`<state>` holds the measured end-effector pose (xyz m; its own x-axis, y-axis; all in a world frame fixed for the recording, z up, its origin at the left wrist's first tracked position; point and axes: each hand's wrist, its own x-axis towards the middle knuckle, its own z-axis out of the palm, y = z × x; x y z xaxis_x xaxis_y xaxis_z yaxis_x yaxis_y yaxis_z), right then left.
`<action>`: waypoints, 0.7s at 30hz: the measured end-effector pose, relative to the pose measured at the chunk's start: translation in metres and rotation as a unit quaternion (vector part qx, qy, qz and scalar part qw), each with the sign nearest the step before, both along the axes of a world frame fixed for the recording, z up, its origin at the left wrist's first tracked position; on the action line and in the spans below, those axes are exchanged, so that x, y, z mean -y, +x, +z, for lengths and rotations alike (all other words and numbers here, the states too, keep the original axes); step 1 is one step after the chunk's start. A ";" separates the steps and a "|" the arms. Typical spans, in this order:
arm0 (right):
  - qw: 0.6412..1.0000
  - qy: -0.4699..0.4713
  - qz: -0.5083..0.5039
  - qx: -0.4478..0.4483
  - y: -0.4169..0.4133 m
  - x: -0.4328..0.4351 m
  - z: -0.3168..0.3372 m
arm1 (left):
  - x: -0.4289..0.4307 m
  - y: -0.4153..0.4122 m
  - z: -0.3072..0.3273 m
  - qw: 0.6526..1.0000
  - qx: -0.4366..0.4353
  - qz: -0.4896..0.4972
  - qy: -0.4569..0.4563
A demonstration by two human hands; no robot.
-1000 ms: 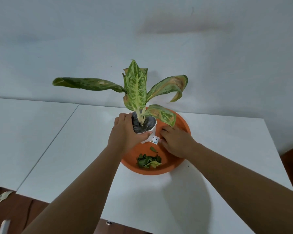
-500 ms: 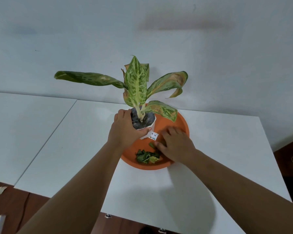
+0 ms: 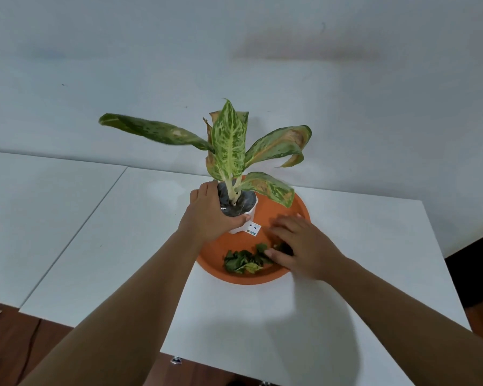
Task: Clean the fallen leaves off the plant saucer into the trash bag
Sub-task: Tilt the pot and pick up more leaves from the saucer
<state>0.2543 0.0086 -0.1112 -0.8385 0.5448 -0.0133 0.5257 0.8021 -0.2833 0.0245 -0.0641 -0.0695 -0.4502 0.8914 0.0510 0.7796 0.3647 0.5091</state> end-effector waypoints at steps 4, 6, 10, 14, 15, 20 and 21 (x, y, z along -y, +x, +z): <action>0.998 0.049 0.009 0.037 0.008 0.008 -0.006 | 0.001 0.000 0.004 1.000 -0.006 -0.001 -0.020; 0.998 0.046 -0.021 0.035 0.002 0.026 -0.007 | 0.002 0.000 0.003 0.999 -0.024 0.003 -0.022; 0.992 0.021 -0.124 0.019 -0.023 0.080 -0.007 | 0.004 0.001 0.003 1.000 -0.007 0.014 -0.022; 0.990 0.001 -0.137 -0.024 -0.046 0.119 -0.009 | 0.007 -0.005 -0.001 1.000 0.004 0.006 -0.016; 0.990 0.002 -0.135 -0.035 -0.048 0.118 -0.008 | 0.008 -0.008 -0.002 1.000 0.000 0.000 -0.012; 0.997 0.025 -0.062 -0.022 -0.029 0.050 0.000 | 0.016 -0.011 0.007 0.999 -0.020 -0.018 -0.041; 0.999 0.032 -0.031 0.004 -0.024 0.037 0.001 | 0.019 -0.012 0.005 0.999 -0.017 -0.016 -0.043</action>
